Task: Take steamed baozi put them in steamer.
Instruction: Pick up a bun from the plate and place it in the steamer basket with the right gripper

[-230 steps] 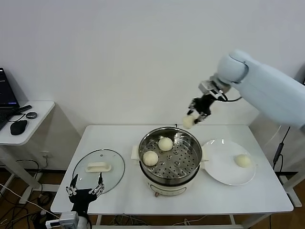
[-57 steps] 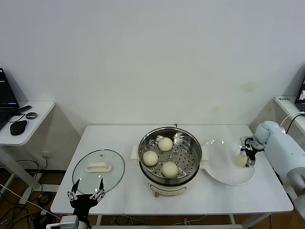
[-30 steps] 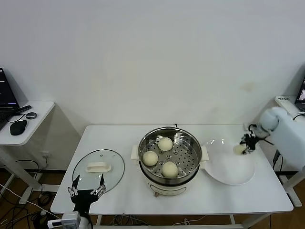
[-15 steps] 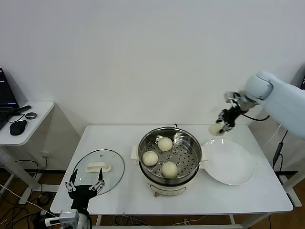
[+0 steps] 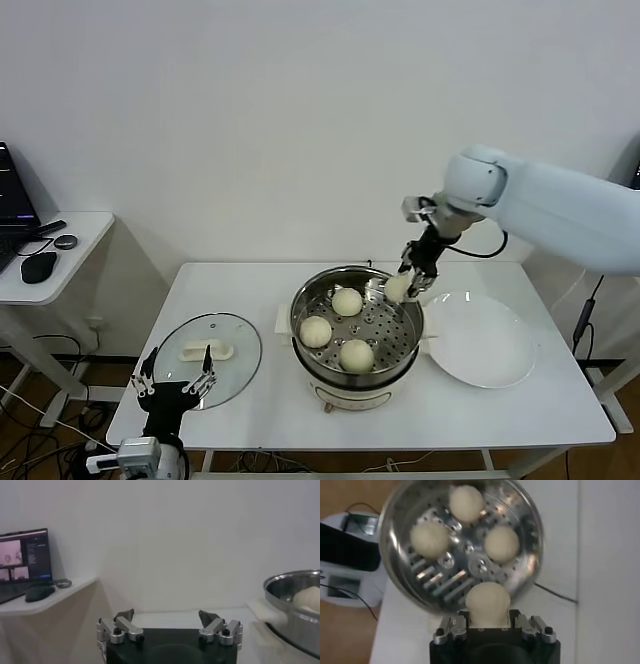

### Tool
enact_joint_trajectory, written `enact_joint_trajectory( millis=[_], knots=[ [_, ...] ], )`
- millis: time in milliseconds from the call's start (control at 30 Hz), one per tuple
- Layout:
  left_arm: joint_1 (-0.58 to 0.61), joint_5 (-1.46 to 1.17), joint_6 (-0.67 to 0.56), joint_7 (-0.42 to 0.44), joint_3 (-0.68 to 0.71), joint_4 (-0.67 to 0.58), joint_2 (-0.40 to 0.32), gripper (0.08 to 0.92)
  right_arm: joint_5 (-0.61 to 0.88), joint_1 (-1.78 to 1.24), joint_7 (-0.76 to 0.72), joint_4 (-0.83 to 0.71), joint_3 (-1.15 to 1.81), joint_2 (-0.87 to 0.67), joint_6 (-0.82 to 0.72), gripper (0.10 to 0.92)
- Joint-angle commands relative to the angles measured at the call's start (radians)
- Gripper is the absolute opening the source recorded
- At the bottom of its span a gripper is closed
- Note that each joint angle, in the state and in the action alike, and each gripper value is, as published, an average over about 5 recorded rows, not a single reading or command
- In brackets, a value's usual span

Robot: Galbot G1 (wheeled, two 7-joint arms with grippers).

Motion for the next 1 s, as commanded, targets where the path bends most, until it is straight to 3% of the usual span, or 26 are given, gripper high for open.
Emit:
enact_joint_trajectory(
  millis=[33, 333, 1000],
  knots=[
    [-0.001, -0.001, 0.001, 0.002, 0.0, -0.009, 0.003, 0.823, 0.013, -0.058, 0.103, 0.024, -0.045, 0.063, -0.091, 0.484],
    [-0.004, -0.004, 0.002, 0.001, -0.009, 0.004, 0.001, 0.823, -0.089, -0.148, 0.125, -0.029, 0.004, 0.103, -0.113, 0.484],
    [-0.014, -0.004, 0.001, 0.0, -0.004, 0.021, -0.002, 0.823, -0.127, -0.171, 0.135, -0.028, 0.005, 0.119, -0.122, 0.499]
  ],
)
